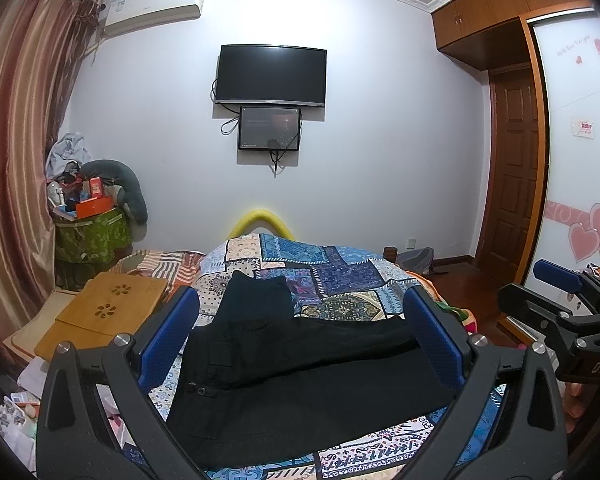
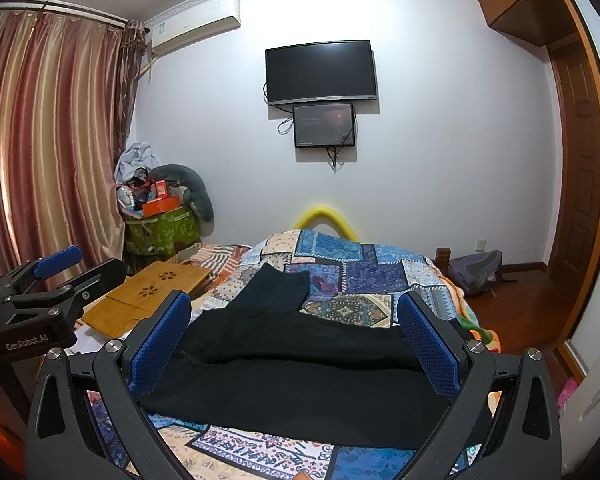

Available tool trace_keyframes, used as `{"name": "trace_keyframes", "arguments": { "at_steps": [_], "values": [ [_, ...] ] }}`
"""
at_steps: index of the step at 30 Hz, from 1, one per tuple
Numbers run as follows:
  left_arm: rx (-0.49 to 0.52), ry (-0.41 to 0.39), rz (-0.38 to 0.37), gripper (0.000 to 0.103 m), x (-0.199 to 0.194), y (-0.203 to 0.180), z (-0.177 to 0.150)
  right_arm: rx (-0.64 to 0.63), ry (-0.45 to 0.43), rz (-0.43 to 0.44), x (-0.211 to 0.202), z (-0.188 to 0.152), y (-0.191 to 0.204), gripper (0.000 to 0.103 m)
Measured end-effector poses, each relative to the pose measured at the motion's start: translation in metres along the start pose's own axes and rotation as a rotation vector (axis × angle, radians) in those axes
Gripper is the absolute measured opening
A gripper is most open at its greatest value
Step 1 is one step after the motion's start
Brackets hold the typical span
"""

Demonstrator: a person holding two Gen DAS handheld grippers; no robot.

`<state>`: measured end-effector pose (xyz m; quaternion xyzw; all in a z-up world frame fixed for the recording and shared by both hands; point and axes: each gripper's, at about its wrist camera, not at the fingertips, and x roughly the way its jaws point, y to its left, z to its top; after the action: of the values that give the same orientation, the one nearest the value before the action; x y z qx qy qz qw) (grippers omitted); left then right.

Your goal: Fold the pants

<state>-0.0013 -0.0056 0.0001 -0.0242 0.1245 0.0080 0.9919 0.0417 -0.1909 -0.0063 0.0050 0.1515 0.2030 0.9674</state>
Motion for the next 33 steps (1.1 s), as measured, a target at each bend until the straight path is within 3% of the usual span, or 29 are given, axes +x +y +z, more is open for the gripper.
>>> {"name": "trace_keyframes", "arguments": {
  "at_steps": [33],
  "values": [
    [0.011, -0.016, 0.003, 0.103, 0.0015, -0.0002, -0.0038, 0.016, 0.008, 0.006, 0.0026, 0.0023, 0.0054, 0.103]
  ]
}}
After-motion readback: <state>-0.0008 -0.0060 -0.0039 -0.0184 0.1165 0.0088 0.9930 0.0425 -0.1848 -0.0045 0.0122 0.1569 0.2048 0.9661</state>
